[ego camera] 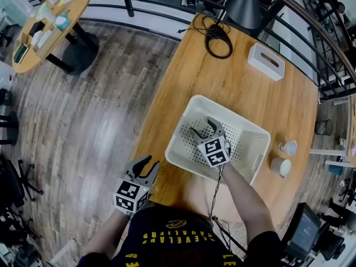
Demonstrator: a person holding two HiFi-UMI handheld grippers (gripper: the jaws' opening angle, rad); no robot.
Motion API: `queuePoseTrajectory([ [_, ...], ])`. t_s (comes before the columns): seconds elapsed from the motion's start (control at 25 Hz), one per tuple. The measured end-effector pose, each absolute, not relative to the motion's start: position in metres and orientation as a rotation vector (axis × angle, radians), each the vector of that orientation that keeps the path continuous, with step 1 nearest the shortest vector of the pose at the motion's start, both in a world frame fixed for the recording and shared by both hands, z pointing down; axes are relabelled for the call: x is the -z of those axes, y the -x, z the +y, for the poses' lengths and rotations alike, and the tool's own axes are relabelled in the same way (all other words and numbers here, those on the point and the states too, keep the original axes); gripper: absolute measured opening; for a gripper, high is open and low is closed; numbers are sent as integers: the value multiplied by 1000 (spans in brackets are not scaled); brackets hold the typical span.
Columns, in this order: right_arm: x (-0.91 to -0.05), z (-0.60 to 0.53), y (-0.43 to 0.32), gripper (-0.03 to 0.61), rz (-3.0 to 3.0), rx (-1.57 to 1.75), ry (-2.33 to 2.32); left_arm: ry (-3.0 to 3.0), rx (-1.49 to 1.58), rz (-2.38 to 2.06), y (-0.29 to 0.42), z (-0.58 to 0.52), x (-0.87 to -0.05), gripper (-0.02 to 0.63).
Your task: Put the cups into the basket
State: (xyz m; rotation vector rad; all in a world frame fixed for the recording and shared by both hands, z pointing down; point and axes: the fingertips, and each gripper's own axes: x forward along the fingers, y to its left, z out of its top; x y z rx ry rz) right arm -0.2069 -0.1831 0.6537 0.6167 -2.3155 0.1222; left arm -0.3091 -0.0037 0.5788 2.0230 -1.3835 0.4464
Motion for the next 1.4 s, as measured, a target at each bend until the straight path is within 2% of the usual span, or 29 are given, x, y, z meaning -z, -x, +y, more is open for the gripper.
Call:
queuePoseTrajectory([
  [0.36, -635, -179, 198, 273, -2367, -181, -685, -2048, -461, -1359, 301, -1, -576, 110],
  [0.8, -568, -165, 177, 272, -2471, -151, -760, -2120, -433, -1409, 280, -9, -551, 110],
  [0.96, -543, -154, 163, 251, -2524, -154, -799, -2152, -408, -1441, 272, -5, -538, 110],
  [1.2, -499, -130, 133, 163, -2597, -193, -874, -2194, -399, -1504, 253, -5, -517, 109],
  [1.4, -471, -109, 95, 32, -2653, -274, -951, -2276, -365, -1469, 211, -7, -494, 107],
])
